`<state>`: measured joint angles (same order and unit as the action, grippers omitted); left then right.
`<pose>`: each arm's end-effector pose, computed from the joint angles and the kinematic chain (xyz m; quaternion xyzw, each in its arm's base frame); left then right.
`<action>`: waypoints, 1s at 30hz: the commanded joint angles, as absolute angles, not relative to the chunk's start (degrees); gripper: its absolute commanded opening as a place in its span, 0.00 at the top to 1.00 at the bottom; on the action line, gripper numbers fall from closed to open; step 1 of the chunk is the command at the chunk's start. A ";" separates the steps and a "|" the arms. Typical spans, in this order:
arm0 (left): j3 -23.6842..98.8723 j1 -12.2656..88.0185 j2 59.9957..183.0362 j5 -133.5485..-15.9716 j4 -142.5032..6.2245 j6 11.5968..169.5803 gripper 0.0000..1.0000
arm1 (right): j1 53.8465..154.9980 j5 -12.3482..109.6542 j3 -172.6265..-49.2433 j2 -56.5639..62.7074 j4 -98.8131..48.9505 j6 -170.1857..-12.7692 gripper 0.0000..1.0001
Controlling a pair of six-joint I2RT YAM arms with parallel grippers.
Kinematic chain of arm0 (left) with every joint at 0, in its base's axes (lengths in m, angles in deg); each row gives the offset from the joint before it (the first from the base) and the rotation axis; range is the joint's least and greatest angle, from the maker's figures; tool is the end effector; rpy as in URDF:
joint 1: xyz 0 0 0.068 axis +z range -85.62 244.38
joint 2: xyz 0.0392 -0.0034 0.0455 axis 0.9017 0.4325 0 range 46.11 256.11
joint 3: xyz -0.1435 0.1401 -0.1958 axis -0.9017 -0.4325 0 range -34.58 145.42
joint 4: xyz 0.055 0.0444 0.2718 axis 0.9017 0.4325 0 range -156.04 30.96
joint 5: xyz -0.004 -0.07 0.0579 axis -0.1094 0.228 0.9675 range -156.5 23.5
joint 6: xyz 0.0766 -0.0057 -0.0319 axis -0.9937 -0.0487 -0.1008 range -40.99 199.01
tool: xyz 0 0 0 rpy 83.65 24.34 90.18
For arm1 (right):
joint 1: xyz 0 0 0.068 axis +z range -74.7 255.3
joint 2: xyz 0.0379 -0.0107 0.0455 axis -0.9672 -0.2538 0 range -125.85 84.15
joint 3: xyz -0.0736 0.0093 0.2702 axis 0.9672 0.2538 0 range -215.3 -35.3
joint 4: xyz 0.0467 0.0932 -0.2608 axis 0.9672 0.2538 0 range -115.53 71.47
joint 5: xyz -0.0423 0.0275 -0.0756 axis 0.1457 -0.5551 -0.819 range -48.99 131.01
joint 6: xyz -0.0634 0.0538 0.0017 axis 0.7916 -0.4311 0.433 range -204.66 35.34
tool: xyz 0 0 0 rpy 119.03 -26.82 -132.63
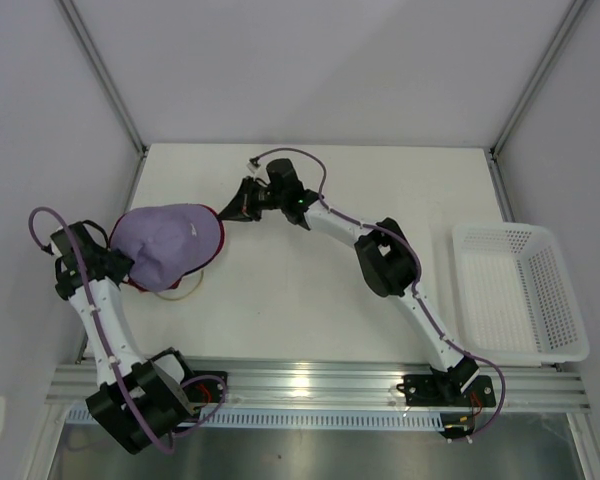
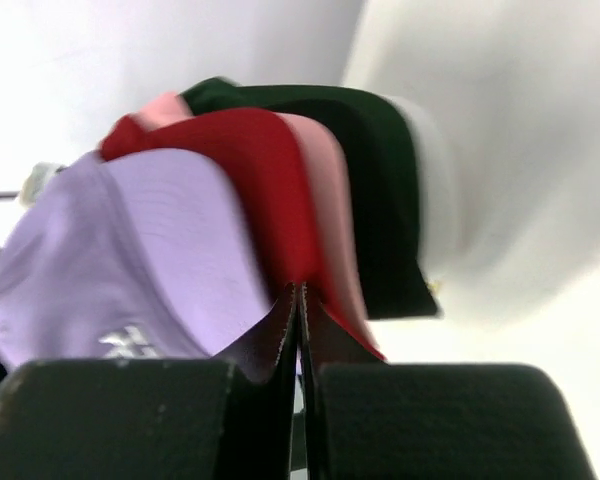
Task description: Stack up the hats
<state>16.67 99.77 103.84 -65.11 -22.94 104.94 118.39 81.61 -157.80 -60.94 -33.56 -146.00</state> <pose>0.1952 0.1408 0.2612 -0.4822 0.8050 0.0398 0.3433 0.4321 0.4690 0.1899 -0.0919 0.7662 0.6216 0.1347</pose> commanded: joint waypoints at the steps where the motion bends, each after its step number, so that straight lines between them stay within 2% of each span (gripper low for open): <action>1: 14.03 100.06 100.97 -61.66 -18.66 104.24 0.67 | 116.69 79.07 -156.41 -62.28 -28.34 -143.11 1.00; 4: 18.32 100.06 98.50 -60.00 -16.66 103.79 0.59 | 117.13 78.81 -158.78 -60.96 -25.72 -140.39 1.00; 5: 19.29 100.06 98.58 -59.30 -15.86 103.88 0.57 | 117.22 78.98 -159.31 -60.69 -23.70 -139.78 0.97; 6: 21.22 100.06 98.58 -59.03 -15.07 104.06 0.48 | 117.13 79.59 -160.01 -60.17 -23.33 -139.16 0.88; 7: 22.80 100.06 98.58 -59.29 -14.80 104.06 0.41 | 117.13 79.94 -160.45 -59.90 -22.89 -138.72 0.88; 8: 23.69 100.06 98.58 -60.07 -14.36 104.41 0.33 | 117.13 80.12 -161.07 -59.64 -22.11 -138.11 0.79; 10: 26.48 100.06 98.58 -60.26 -12.69 104.85 0.04 | 116.96 80.04 -163.00 -58.24 -18.95 -134.86 0.68; 11: 27.12 100.06 98.49 -60.26 -12.25 104.94 0.00 | 116.87 79.86 -163.44 -57.45 -17.89 -133.63 0.59; 16: 33.44 100.06 96.65 -59.64 -9.26 104.76 0.00 | 115.73 77.58 -164.85 -52.09 -10.77 -125.28 0.36; 17: 36.50 100.06 96.56 -59.64 -8.82 104.67 0.00 | 115.03 77.40 -165.11 -50.69 -9.80 -123.09 0.26; 19: 38.63 100.06 96.56 -59.29 -7.33 104.67 0.01 | 114.32 77.14 -165.47 -49.45 -7.34 -121.41 0.17; 21: 42.76 100.06 96.56 -59.47 -6.10 104.50 0.00 | 113.27 76.79 -165.73 -47.78 -4.45 -118.51 0.02; 25: 48.99 100.06 96.73 -61.39 -5.57 102.39 0.00 | 111.33 73.63 -165.73 -44.00 0.30 -112.01 0.00; 29: 56.73 97.88 101.55 -71.92 -3.64 95.63 0.00 | 109.05 72.30 -164.86 -39.96 5.49 -105.59 0.00; 30: 61.79 96.38 102.96 -71.77 -1.02 95.01 0.00 | 108.70 71.61 -164.42 -38.99 6.19 -103.14 0.01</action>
<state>53.78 99.07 99.23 -65.22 -4.56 100.11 109.88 74.31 -162.96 -44.25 0.93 -111.82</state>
